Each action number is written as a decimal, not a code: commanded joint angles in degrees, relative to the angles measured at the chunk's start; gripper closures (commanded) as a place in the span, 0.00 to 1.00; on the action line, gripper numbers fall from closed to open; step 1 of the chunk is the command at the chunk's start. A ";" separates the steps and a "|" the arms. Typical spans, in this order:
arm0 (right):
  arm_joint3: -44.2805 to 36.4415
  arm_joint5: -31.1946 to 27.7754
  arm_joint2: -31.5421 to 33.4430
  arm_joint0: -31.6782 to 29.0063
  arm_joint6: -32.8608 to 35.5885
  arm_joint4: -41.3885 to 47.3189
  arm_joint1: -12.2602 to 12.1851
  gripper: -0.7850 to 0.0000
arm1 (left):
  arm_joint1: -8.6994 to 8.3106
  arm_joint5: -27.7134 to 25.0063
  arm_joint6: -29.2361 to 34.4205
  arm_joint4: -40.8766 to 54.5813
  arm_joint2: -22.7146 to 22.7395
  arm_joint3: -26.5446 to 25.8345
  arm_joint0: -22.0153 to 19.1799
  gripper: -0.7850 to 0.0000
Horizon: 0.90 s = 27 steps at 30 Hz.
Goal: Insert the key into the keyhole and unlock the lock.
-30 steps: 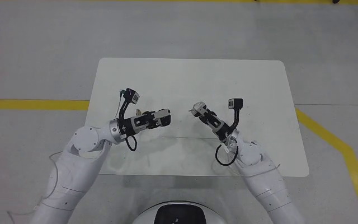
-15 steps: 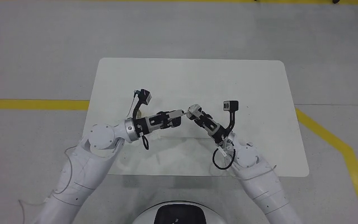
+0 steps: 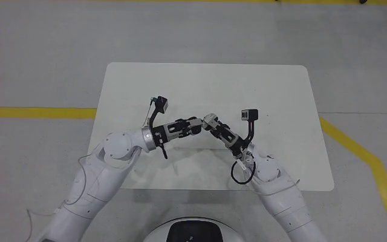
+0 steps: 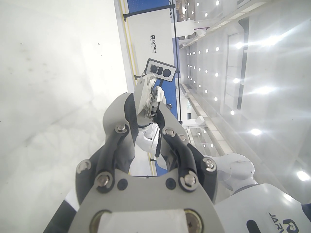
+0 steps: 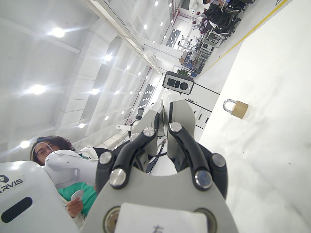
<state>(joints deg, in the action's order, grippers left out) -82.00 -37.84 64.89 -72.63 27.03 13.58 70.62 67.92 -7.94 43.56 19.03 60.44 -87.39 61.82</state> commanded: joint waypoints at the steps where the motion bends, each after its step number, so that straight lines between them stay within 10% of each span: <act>1: -0.08 0.03 0.21 -0.13 0.18 0.05 -0.02 1.00 | 0.09 0.02 -0.18 -0.04 -0.19 0.00 -0.09 0.78; 7: -0.41 -0.01 0.91 -0.72 0.45 -0.22 -0.13 1.00 | 0.31 0.28 -0.47 -0.25 -0.79 -0.23 -0.13 1.00; 27: -1.37 1.26 2.95 -3.65 2.12 -0.35 -0.61 0.93 | -0.12 -2.19 -1.76 -3.71 2.14 -1.68 1.53 1.00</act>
<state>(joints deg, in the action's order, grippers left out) -83.31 -36.69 67.66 -76.14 28.71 13.04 70.08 67.86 -10.12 41.53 15.33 62.36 -89.02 63.19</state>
